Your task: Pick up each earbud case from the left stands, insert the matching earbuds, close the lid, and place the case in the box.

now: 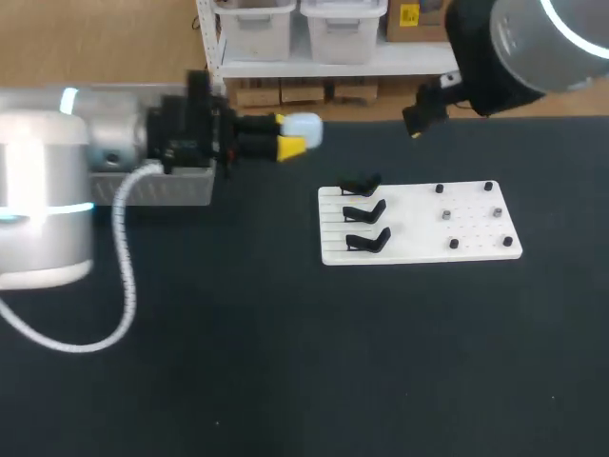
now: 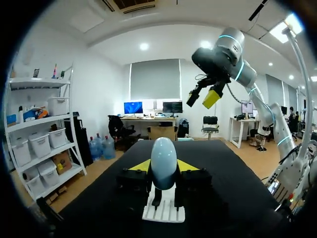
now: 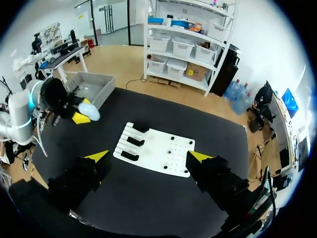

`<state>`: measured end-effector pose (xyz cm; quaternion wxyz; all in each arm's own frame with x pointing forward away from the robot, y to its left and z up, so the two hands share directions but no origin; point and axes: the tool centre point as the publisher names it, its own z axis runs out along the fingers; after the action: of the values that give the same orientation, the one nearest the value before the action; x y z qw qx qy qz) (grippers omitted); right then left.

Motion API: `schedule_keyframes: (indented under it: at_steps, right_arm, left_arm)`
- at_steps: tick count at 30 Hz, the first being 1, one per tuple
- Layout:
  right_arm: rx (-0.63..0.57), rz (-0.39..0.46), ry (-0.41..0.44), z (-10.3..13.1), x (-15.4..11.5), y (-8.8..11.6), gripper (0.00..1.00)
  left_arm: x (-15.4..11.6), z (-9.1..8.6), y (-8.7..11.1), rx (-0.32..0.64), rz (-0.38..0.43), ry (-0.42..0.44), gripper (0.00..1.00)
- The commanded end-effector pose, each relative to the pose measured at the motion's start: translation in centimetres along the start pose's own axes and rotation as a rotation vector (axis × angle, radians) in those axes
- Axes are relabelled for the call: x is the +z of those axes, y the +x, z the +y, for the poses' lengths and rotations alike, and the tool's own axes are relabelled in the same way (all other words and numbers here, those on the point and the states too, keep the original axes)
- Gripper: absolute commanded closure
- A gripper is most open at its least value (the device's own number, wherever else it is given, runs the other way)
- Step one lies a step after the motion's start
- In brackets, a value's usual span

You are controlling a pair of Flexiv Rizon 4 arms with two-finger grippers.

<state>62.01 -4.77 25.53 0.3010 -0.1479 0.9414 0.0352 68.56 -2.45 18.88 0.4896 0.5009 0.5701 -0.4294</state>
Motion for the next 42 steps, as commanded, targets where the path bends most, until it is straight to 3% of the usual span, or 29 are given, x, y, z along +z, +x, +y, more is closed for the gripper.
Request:
schedule_keyframes:
  at_steps: [1,3,4,11,17,27,32,37,38,39,40,42]
  right_arm:
    - [0.002,-0.16,0.0,-0.1,0.0,0.6,0.0]
    - [0.002,-0.16,0.0,-0.1,0.0,0.6,0.0]
    - [0.002,-0.16,0.0,-0.1,0.0,0.6,0.0]
    - [0.002,-0.16,0.0,-0.1,0.0,0.6,0.0]
    - [0.002,-0.16,0.0,-0.1,0.0,0.6,0.0]
    - [0.002,-0.16,0.0,-0.1,0.0,0.6,0.0]
    - [0.002,-0.16,0.0,-0.1,0.0,0.6,0.0]
    - [0.002,-0.16,0.0,-0.1,0.0,0.6,0.0]
    - [0.002,-0.16,0.0,-0.1,0.0,0.6,0.0]
    - [0.002,-0.16,0.0,-0.1,0.0,0.6,0.0]
    - [0.002,-0.16,0.0,-0.1,0.0,0.6,0.0]
    - [0.002,-0.16,0.0,-0.1,0.0,0.6,0.0]
  left_arm:
    - [-7.3,-1.9,-0.5,-0.032,0.022,-0.309,1.0]
    - [-9.5,-0.8,0.0,-0.066,-0.011,-0.359,1.0]
    - [-10.5,-0.2,0.2,-0.063,0.033,-0.385,1.0]
    - [-17.1,3.6,2.0,-0.119,0.077,-0.529,1.0]
    - [-20.8,7.9,3.4,-0.146,0.144,-0.561,1.0]
    - [-25.2,16.1,6.1,-0.16,0.266,-0.511,1.0]
    - [-25.2,18.3,7.1,-0.151,0.304,-0.459,1.0]
    - [-24.9,18.9,7.5,-0.136,0.318,-0.423,1.0]
    - [-24.9,18.9,7.5,-0.131,0.32,-0.414,0.96]
    - [-24.9,18.9,7.5,-0.128,0.319,-0.404,0.54]
    - [-24.9,18.9,7.5,-0.127,0.323,-0.403,0.0]
    - [-25.2,18.7,7.4,-0.122,0.329,-0.4,0.0]
